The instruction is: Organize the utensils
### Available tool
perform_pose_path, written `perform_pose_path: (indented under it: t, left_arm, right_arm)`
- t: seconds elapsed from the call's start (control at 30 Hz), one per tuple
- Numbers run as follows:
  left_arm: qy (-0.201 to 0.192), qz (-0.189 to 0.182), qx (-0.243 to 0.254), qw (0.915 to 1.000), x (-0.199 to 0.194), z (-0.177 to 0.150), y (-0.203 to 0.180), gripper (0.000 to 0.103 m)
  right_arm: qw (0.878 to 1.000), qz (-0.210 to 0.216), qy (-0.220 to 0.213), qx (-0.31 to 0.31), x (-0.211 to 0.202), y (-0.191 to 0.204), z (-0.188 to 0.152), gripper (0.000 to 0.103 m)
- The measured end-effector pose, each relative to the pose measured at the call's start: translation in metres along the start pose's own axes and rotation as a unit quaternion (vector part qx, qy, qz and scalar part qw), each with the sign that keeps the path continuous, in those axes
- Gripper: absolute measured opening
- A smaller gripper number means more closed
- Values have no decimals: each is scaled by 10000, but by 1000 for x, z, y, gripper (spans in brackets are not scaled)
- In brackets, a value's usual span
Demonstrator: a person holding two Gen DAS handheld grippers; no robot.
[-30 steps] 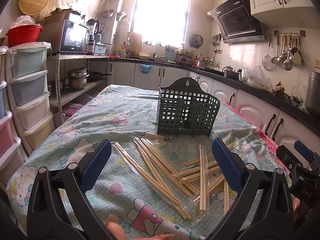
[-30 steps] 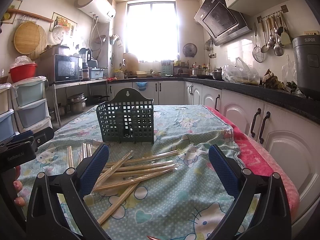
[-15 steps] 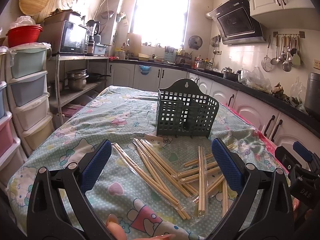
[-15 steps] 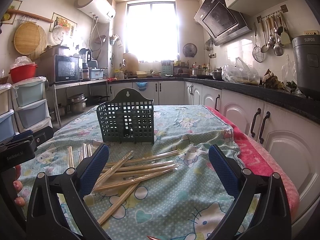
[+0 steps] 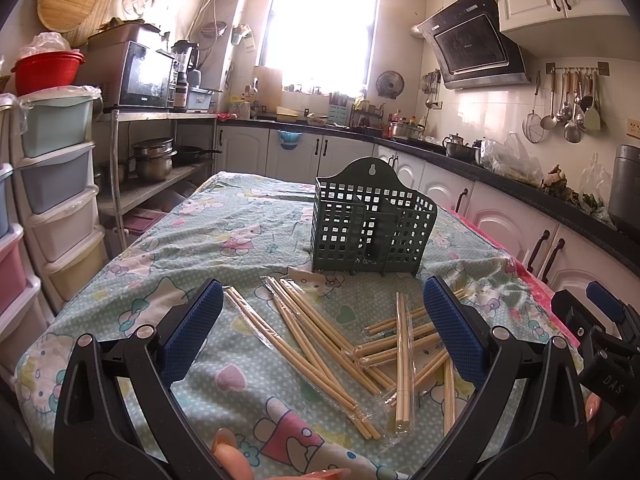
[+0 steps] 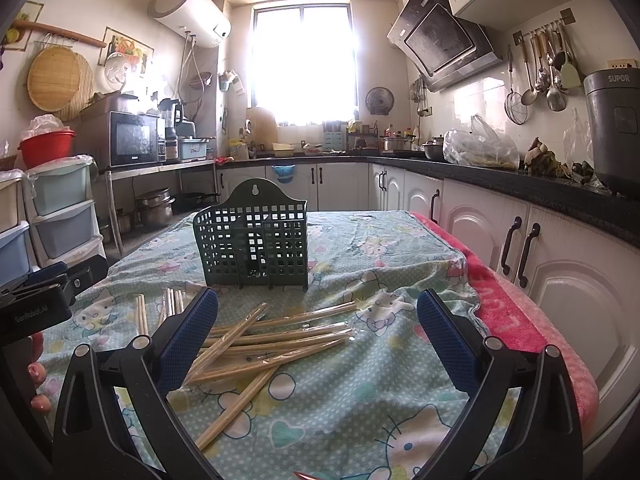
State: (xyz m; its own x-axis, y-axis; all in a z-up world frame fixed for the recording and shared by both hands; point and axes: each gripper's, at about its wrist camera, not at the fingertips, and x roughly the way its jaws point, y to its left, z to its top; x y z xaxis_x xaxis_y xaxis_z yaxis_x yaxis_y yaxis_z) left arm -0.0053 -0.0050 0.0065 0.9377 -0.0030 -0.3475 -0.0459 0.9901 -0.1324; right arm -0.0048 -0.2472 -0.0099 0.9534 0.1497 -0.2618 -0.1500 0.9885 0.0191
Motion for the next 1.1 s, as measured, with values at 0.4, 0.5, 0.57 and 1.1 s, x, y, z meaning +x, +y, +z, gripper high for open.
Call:
perform_pose_path:
  t: [0.4,0.5,0.57,1.1]
  left_arm:
    - [35,32,-57,10000,2,1,2,93]
    - [74,43,-136,9999,5,2,8,93]
    - [83,68,-181,9998,7,1,12,93]
    - [486,394,-496,9968,29,6,64,93]
  right_arm:
    - [9999,121,68,-32,5,3,4,97]
    - [9996,236,149,-83,10,5,5,97]
    - [9989,365,247,-128,14,9,6,97]
    - [9868,1267,997,-127,68,34,23,97]
